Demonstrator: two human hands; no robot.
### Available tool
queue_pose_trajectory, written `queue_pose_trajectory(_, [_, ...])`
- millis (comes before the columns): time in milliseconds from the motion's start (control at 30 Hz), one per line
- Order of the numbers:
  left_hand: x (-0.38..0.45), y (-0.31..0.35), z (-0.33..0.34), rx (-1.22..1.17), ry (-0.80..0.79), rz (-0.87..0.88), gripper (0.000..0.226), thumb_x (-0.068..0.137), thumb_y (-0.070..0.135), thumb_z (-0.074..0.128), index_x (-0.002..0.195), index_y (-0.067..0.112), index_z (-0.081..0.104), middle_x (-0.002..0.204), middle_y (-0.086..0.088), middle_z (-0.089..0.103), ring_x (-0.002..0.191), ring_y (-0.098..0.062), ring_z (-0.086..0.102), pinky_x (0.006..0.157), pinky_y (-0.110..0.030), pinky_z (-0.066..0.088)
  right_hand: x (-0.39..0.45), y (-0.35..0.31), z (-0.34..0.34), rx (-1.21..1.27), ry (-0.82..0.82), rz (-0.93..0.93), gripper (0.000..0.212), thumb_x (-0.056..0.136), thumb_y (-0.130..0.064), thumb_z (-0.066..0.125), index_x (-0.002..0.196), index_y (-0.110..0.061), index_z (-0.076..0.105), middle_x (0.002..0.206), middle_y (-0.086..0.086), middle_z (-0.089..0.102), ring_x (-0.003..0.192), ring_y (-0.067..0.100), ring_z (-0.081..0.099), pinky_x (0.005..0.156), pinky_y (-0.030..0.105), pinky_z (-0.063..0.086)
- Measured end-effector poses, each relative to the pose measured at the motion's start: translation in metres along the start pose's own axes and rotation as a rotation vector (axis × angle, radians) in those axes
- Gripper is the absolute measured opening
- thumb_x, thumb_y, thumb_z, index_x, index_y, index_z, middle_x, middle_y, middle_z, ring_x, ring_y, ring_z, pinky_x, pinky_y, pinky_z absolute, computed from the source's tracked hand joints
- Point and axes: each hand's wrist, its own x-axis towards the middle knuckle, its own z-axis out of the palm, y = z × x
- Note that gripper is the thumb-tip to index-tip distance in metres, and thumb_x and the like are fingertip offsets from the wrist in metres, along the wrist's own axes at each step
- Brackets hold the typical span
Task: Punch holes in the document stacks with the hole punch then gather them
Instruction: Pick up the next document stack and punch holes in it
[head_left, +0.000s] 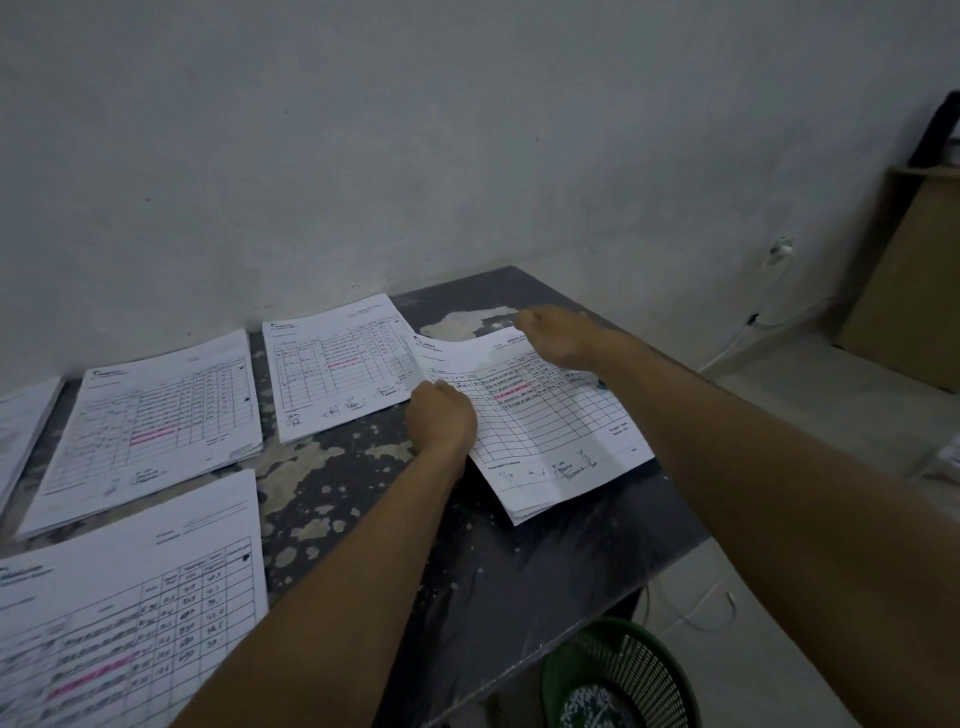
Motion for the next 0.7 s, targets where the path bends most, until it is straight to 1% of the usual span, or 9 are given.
queue_pose_trajectory(67, [0.0, 0.0, 0.0, 0.003, -0.003, 0.006, 0.034, 0.104, 0.02, 0.033, 0.103, -0.001, 0.06, 0.104, -0.015, 0.064, 0.087, -0.026, 0.058, 0.071, -0.031, 0.042, 0.0, 0.0, 0.002, -0.041, 0.019, -0.008, 0.039, 0.102, -0.03, 0.019, 0.069, -0.027, 0.039, 0.076, -0.001, 0.048, 0.085, 0.025, 0.044, 0.089, 0.045, 0.027])
queue_pose_trajectory(100, [0.0, -0.001, 0.0, -0.002, -0.005, 0.009, 0.034, 0.104, 0.02, 0.033, 0.102, -0.001, 0.06, 0.104, -0.015, 0.064, 0.088, -0.027, 0.059, 0.072, -0.031, 0.043, 0.0, 0.0, 0.003, -0.07, 0.024, -0.015, 0.038, 0.102, -0.029, 0.019, 0.072, -0.024, 0.042, 0.082, 0.002, 0.052, 0.087, 0.026, 0.046, 0.099, 0.05, 0.03])
queue_pose_trajectory(167, [0.0, -0.001, 0.0, -0.011, -0.001, 0.012, 0.032, 0.104, 0.019, 0.034, 0.097, 0.0, 0.058, 0.103, -0.015, 0.064, 0.088, -0.027, 0.059, 0.072, -0.032, 0.043, 0.0, 0.0, 0.005, -0.133, 0.04, -0.04, 0.033, 0.103, -0.026, 0.02, 0.082, -0.021, 0.045, 0.09, 0.004, 0.054, 0.092, 0.028, 0.049, 0.11, 0.06, 0.026])
queue_pose_trajectory(267, [-0.001, -0.001, -0.001, -0.018, 0.003, 0.014, 0.03, 0.104, 0.02, 0.034, 0.094, 0.002, 0.056, 0.102, -0.014, 0.064, 0.084, -0.025, 0.056, 0.071, -0.031, 0.042, -0.002, -0.001, 0.007, -0.164, 0.098, -0.116, 0.038, 0.103, -0.026, 0.023, 0.068, -0.035, 0.034, 0.073, -0.008, 0.041, 0.087, 0.027, 0.044, 0.109, 0.062, 0.029])
queue_pose_trajectory(333, [-0.001, -0.001, -0.001, -0.014, 0.002, 0.017, 0.03, 0.104, 0.02, 0.034, 0.096, 0.002, 0.056, 0.103, -0.014, 0.064, 0.085, -0.024, 0.056, 0.072, -0.032, 0.044, -0.004, -0.001, 0.008, -0.198, 0.123, -0.148, 0.043, 0.103, -0.022, 0.026, 0.063, -0.037, 0.026, 0.069, -0.01, 0.034, 0.086, 0.025, 0.042, 0.108, 0.064, 0.029])
queue_pose_trajectory(400, [-0.001, -0.001, -0.001, -0.018, -0.003, 0.024, 0.031, 0.104, 0.02, 0.033, 0.097, 0.001, 0.057, 0.104, -0.014, 0.064, 0.088, -0.026, 0.059, 0.074, -0.034, 0.047, -0.005, 0.0, 0.011, -0.243, 0.137, -0.162, 0.038, 0.102, -0.018, 0.029, 0.067, -0.032, 0.034, 0.079, -0.004, 0.044, 0.093, 0.029, 0.052, 0.108, 0.066, 0.028])
queue_pose_trajectory(500, [-0.001, -0.001, -0.001, -0.01, -0.002, 0.029, 0.033, 0.105, 0.021, 0.033, 0.101, 0.0, 0.058, 0.106, -0.015, 0.063, 0.091, -0.027, 0.059, 0.074, -0.033, 0.045, -0.004, 0.001, 0.013, -0.288, 0.14, -0.17, 0.021, 0.101, -0.014, 0.035, 0.084, -0.023, 0.044, 0.089, 0.002, 0.051, 0.1, 0.031, 0.057, 0.108, 0.066, 0.028])
queue_pose_trajectory(633, [-0.001, -0.002, 0.0, -0.011, -0.003, 0.015, 0.033, 0.105, 0.021, 0.032, 0.104, 0.0, 0.059, 0.106, -0.014, 0.063, 0.093, -0.027, 0.06, 0.072, -0.032, 0.043, -0.006, 0.002, 0.015, -0.337, 0.157, -0.196, 0.026, 0.101, -0.013, 0.036, 0.078, -0.022, 0.044, 0.089, 0.004, 0.051, 0.105, 0.035, 0.057, 0.106, 0.067, 0.028])
queue_pose_trajectory(700, [0.0, -0.001, -0.001, -0.011, -0.005, 0.009, 0.031, 0.104, 0.02, 0.033, 0.102, 0.001, 0.058, 0.106, -0.013, 0.063, 0.088, -0.025, 0.057, 0.071, -0.032, 0.042, -0.007, 0.0, 0.013, -0.339, 0.163, -0.194, 0.021, 0.1, -0.013, 0.036, 0.086, -0.017, 0.051, 0.097, 0.009, 0.058, 0.107, 0.036, 0.057, 0.106, 0.067, 0.029])
